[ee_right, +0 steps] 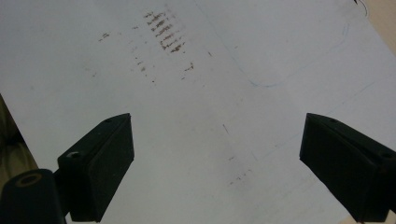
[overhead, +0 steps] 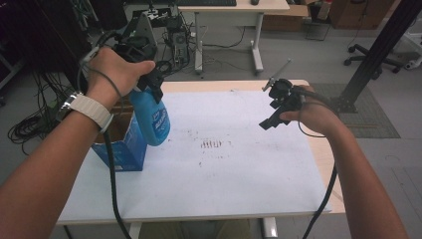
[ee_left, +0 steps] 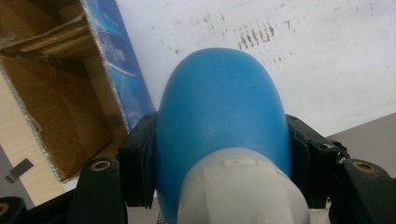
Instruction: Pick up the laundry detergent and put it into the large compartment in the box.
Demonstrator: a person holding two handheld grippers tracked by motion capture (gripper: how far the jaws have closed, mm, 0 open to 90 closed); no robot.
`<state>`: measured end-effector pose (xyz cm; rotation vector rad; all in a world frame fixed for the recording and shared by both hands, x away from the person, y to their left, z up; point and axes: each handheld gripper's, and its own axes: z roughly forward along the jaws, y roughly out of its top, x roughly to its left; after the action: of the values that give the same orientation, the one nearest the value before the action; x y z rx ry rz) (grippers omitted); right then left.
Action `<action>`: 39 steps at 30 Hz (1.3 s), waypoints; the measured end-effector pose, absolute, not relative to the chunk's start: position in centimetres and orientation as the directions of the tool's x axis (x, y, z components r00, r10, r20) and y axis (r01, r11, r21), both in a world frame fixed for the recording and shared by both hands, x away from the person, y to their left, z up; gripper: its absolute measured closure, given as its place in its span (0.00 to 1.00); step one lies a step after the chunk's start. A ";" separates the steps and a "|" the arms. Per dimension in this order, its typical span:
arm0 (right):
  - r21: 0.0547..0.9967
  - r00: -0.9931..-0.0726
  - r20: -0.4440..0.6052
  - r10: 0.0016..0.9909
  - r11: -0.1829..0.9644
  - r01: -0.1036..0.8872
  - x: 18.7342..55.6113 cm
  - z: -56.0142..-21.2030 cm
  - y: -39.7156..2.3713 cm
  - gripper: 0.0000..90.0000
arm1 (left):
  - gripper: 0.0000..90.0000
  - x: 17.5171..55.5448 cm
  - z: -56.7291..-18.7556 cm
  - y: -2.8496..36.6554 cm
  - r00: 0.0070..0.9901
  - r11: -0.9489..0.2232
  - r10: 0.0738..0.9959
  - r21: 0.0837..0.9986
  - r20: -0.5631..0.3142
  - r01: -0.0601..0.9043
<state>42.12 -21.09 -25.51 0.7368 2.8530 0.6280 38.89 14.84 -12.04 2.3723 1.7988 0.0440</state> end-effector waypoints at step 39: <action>0.429 -0.873 -0.020 0.487 0.793 0.432 42.4 -25.5 -21.1 0.12 | 0.42 38.5 -6.6 19.0 0.151 -0.134 0.986 0.202 -0.074 0.970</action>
<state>42.41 -21.13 -25.52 0.7345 2.8512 0.6356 38.51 18.96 -6.59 2.2214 1.9209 0.1128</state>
